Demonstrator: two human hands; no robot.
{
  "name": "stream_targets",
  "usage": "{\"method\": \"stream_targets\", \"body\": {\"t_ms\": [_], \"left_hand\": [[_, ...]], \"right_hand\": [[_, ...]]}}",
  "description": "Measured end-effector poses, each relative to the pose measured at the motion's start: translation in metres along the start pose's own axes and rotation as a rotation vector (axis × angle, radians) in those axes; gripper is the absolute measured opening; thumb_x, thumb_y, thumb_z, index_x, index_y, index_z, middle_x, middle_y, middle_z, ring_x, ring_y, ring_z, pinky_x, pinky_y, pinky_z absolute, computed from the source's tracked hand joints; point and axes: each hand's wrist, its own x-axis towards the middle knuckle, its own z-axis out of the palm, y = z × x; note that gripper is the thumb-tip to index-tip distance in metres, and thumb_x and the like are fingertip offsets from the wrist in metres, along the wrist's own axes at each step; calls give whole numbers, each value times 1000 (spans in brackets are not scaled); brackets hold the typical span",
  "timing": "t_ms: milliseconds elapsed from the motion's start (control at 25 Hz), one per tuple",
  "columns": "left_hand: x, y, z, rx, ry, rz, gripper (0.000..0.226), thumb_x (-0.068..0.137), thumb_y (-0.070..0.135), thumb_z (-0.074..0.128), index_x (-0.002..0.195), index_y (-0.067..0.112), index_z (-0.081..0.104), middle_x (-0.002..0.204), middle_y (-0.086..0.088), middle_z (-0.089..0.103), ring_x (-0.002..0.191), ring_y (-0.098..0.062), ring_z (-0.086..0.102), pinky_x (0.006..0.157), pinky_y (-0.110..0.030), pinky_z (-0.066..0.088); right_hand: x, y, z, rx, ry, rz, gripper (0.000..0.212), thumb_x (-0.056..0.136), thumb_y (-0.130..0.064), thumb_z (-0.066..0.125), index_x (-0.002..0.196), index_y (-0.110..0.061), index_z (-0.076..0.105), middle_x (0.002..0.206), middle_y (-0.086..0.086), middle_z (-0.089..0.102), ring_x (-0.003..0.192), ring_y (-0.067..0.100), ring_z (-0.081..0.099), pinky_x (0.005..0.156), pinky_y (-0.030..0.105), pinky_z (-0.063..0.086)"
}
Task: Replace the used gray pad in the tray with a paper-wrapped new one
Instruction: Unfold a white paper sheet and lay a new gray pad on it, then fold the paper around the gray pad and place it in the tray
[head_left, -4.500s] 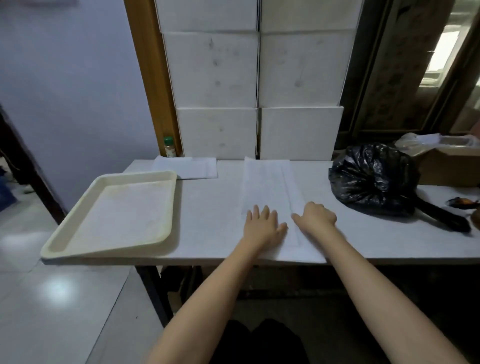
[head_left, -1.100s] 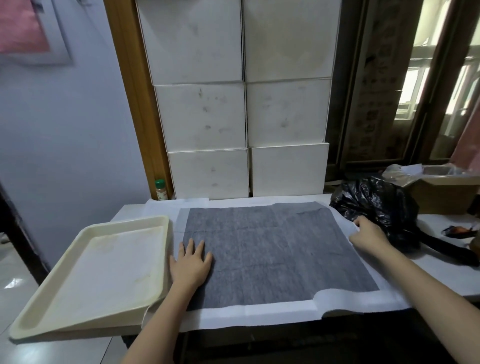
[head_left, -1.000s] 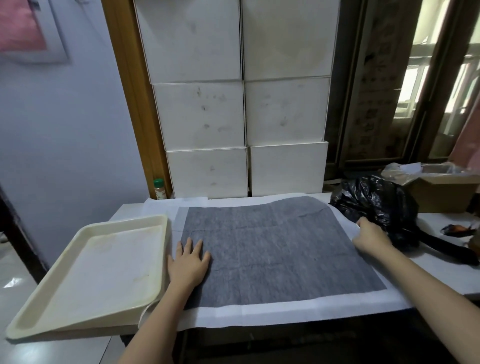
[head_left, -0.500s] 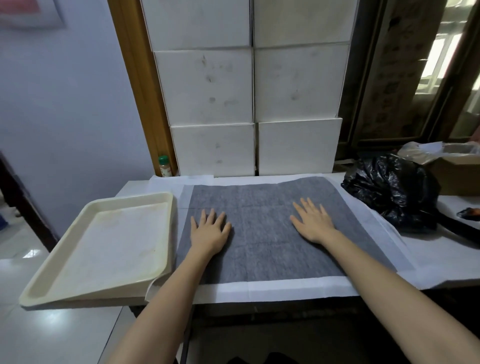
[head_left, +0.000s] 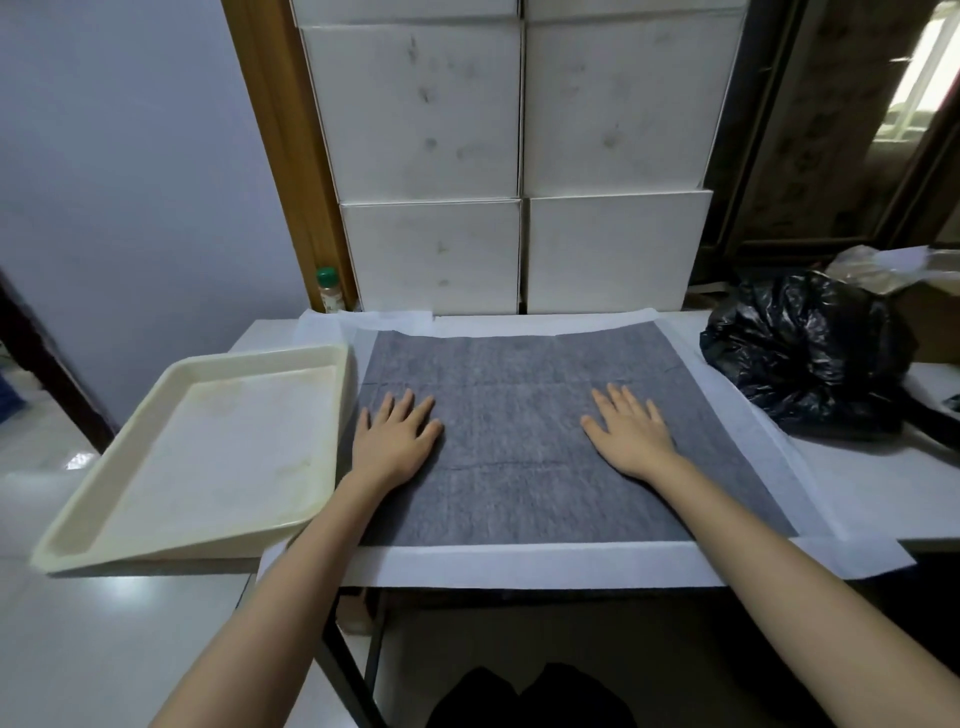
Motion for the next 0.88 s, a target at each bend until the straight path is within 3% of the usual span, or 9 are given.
{"method": "stream_targets", "body": {"t_ms": [440,640,720,800,880], "left_hand": [[-19,-32,-7,-18,4,-21,52,99,49,19,150,36,16,161,5,5,149,-18,0,120,-46,1],[-10,-4,-1,-11,-29,-7,56,98,52,20,150,34,15,161,2,6,149,-22,2,120,-46,0],[1,5,-4,-79,81,10,52,99,47,26,146,27,31,157,-4,25,145,-25,21,117,-44,15],[16,-1,-15,-126,260,-16,44,99,35,34,138,19,46,144,-9,46,132,-28,42,108,-41,33],[35,-14,-26,-93,299,-62,39,100,28,35,134,16,51,137,-10,53,124,-29,50,102,-41,40]], "right_hand": [[-12,-31,7,7,15,-23,63,97,-52,19,151,-22,6,160,1,-1,148,17,-3,120,41,-3],[-11,-2,2,14,-3,-20,63,96,-55,21,151,-25,9,160,0,1,148,17,0,120,39,1],[-5,17,-10,28,1,-33,59,98,-50,24,150,-23,17,160,0,9,147,18,8,118,39,9],[8,43,-25,75,116,-28,51,100,-37,31,146,-17,29,156,3,24,143,21,23,114,38,21],[26,71,-39,126,201,-29,43,99,-23,37,140,-12,41,149,6,39,136,23,36,109,36,30]]}}
